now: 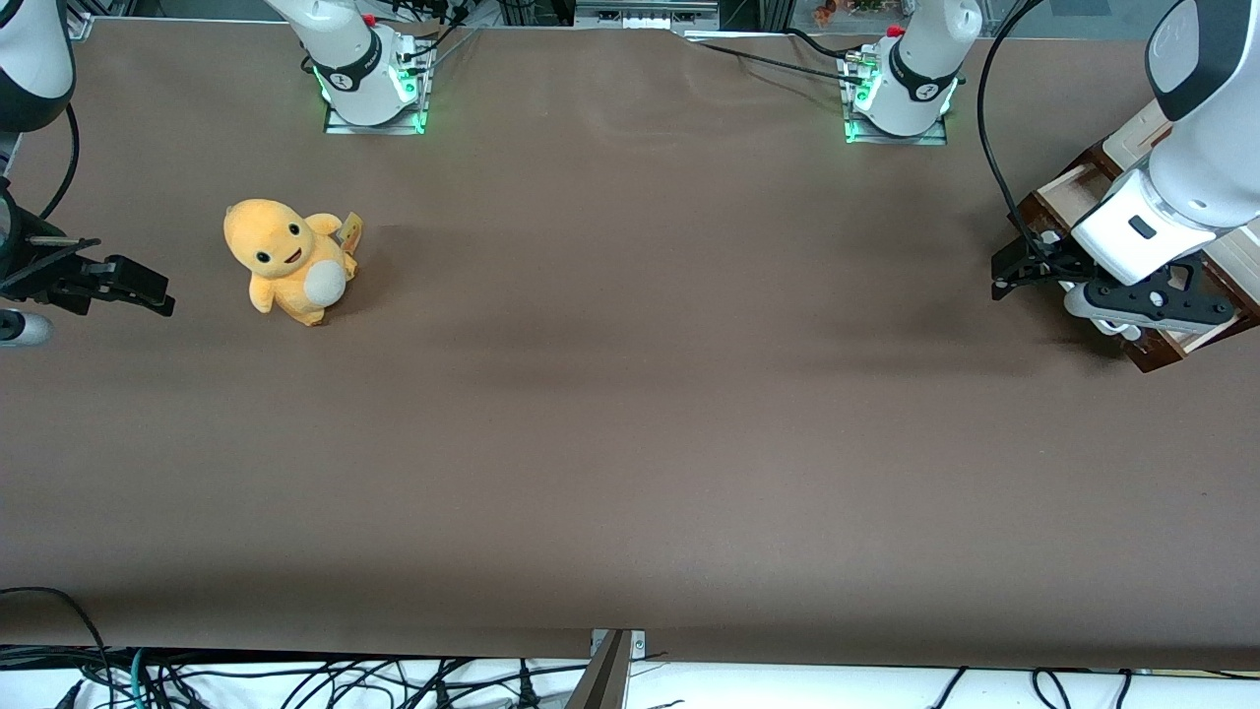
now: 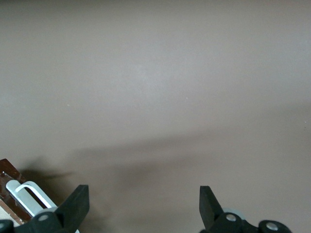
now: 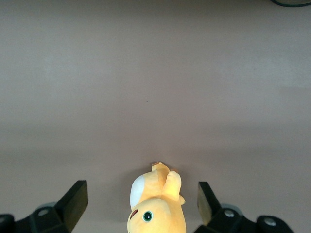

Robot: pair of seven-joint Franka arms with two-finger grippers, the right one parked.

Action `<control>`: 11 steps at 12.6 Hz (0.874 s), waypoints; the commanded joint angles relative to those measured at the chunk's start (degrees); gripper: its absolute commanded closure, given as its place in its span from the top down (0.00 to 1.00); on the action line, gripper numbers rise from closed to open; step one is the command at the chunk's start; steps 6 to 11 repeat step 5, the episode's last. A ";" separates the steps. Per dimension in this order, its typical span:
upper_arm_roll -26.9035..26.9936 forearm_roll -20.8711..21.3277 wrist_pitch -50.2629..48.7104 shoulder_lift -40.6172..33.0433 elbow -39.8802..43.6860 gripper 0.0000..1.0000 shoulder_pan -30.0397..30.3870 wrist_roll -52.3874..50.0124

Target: Open lower drawer with left arm only

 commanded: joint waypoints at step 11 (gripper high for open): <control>0.89 -0.81 -3.82 -2.58 -0.91 1.00 -0.59 1.67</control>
